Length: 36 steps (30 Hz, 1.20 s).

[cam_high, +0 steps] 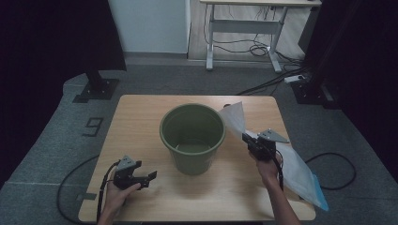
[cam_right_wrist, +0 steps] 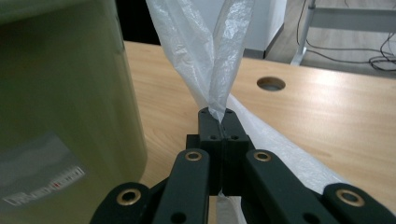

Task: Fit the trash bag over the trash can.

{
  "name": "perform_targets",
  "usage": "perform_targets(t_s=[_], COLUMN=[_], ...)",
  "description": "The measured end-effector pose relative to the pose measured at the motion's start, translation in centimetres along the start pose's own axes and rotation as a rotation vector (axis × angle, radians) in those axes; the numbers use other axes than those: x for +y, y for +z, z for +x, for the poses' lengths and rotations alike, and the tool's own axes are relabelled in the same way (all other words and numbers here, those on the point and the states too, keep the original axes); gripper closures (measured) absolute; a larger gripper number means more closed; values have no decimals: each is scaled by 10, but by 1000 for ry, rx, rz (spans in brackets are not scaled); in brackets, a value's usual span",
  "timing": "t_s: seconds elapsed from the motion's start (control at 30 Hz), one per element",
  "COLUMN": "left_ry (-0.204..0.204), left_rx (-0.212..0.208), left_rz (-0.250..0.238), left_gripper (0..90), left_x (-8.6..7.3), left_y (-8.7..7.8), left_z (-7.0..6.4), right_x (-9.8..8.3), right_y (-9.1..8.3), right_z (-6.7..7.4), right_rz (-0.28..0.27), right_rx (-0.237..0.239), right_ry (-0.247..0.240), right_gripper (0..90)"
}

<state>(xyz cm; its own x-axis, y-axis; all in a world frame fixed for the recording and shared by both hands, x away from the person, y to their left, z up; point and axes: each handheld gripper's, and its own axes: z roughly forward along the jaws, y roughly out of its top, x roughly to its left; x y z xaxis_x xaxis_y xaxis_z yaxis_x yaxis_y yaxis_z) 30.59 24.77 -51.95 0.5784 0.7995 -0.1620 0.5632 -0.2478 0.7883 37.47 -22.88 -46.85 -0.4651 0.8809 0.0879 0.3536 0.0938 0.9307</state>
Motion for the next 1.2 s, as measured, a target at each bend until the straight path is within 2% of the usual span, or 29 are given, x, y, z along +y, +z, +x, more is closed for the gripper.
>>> perform_targets(t_s=[0.37,0.57,0.77,0.93,1.2], left_ry=[0,-5,-9,-9,-12], left_rx=[2,8,9,5,4], left_rz=[8,-6,-11,-7,-7], left_gripper=[141,142,142,142,142], left_x=[0,0,0,0,0], left_y=[1,-2,-2,-2,-1], left_z=[0,1,1,1,1], right_x=[24,37,55,65,82], right_y=[-21,-33,-45,-52,-66], right_z=[5,8,14,17,23], right_rz=[-80,-125,-162,-208,-266], right_rx=[-8,-10,-16,-12,0], right_ry=[-11,-14,-40,-23,-33], right_gripper=[887,888,887,887,887])
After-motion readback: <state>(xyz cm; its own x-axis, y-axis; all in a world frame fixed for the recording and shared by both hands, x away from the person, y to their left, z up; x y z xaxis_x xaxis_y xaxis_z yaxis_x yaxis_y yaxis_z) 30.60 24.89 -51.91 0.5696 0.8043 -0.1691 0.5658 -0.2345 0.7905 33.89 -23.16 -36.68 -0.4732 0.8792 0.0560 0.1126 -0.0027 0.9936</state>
